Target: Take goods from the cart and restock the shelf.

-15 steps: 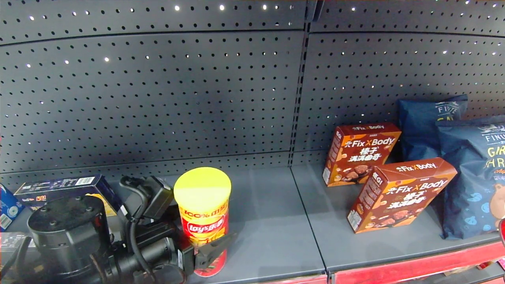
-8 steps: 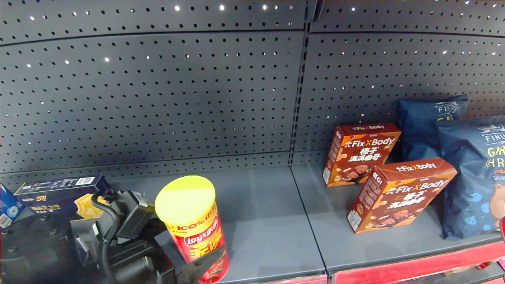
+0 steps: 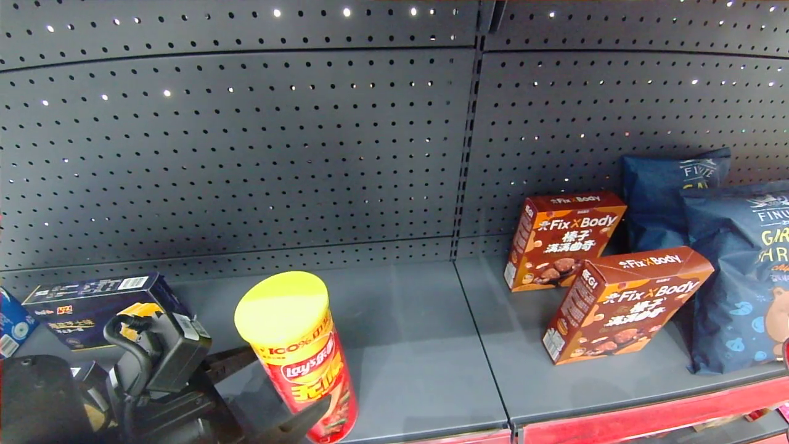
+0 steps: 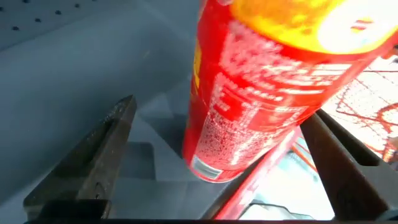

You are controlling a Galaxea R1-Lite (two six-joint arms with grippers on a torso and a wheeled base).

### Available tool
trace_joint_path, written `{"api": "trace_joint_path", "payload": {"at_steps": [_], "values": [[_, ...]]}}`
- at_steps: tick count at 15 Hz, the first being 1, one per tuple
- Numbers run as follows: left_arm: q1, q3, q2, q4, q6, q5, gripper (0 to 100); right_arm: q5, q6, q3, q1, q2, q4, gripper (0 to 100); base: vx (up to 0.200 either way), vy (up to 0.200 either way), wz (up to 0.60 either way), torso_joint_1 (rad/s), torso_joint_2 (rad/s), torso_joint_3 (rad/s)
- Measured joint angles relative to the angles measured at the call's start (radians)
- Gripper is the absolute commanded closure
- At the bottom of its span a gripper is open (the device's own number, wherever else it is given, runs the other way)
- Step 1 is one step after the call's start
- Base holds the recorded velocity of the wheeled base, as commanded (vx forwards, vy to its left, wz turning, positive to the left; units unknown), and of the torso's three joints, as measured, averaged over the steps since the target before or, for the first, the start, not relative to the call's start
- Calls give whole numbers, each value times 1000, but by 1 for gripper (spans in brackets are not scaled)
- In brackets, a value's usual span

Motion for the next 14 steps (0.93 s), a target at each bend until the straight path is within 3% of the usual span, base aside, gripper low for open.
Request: {"api": "trace_joint_path", "payload": {"at_steps": [10,14], "values": [[27,48,-76,1,30,-29,0,-10,0,3,1,-5,0,100,0,0,0,0,0,0],[14,73,-200,113,36,-81,0,-10,-1,6,2,-3,-1,100,0,0,0,0,0,0]]}}
